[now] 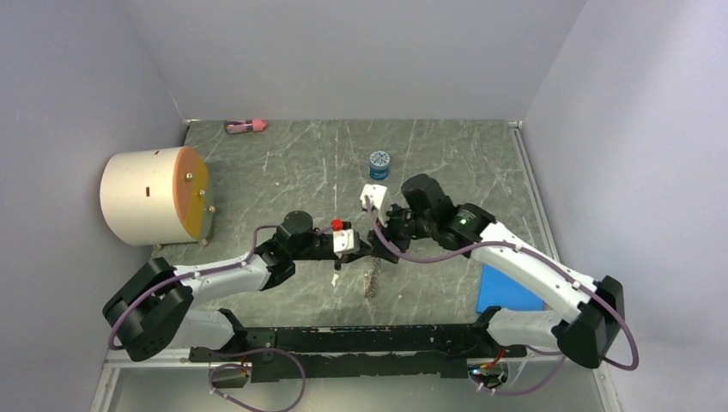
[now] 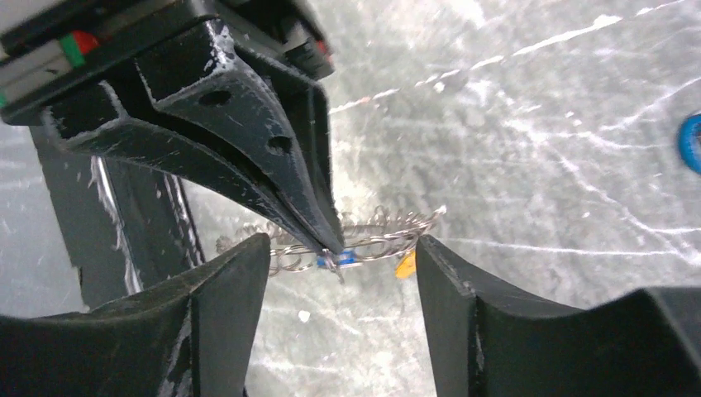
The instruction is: Put the keys on the keyring
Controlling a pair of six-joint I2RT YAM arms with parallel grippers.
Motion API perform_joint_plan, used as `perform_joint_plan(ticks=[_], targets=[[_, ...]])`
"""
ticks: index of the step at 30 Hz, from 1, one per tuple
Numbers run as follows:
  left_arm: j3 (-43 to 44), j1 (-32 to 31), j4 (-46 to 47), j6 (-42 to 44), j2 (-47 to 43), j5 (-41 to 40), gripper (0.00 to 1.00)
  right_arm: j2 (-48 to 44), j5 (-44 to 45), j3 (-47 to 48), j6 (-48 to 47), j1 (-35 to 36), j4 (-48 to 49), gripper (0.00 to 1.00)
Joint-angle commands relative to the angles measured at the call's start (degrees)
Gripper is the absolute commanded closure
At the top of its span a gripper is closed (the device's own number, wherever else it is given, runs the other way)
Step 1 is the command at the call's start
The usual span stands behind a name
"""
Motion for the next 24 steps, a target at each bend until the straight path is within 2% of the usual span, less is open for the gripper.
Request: perform_joint_plan(ticks=[1,7,13,19,24], targets=[[-2.19,0.83,10.4,-6.78,-1.84,-2.44,0.98,-5.5,-4.95,-3.3,7.1,-4.5,13.6,0.3],[-5.91,2.27,22.53,-12.97,-1.86,-2.8,0.97,-11.66,-15.8,-11.7,14.66,-12.94,24.91,0.27],[-8.39,3.44,33.0,-18.4,-2.66,-1.02,0.97,-18.1,-25.73,-20.24,16.61,-15.49,36.86,0.29],[-8.97,3.93,36.86,-19.83,-4.02,1.91,0.97,-18.37,-36.14,-24.18,16.49,-15.7,46.34,0.38],[-8.74,3.89,37.29,-20.49,-4.62,3.05,0.97,-15.15,-40.83,-23.61,17.64,-15.69,51.69,0.49]])
